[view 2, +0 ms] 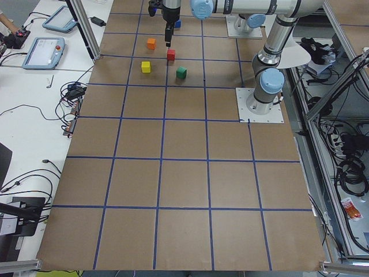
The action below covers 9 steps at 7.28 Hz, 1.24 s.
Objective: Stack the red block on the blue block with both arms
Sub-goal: 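Reach the right gripper over the red cube and close on it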
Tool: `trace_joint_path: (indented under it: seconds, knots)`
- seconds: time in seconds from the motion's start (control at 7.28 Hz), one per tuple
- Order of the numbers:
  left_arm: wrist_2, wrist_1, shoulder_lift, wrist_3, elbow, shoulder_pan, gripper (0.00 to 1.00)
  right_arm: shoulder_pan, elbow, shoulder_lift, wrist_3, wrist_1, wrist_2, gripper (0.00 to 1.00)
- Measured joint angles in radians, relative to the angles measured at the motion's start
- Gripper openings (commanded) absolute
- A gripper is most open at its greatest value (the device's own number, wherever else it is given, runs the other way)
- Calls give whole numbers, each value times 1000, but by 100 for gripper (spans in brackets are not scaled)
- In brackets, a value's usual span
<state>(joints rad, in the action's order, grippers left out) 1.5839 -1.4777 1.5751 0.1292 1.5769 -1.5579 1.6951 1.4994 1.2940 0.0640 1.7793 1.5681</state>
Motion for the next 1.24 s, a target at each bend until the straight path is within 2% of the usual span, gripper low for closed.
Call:
trace_joint_path:
  seconds: [0.55, 1.24]
  knots:
    - [10, 0, 0, 1, 6, 1, 100, 128, 1, -103, 81, 171, 4, 100]
    - [4, 5, -1, 4, 13, 1, 100, 163, 18, -201, 94, 210, -2, 100]
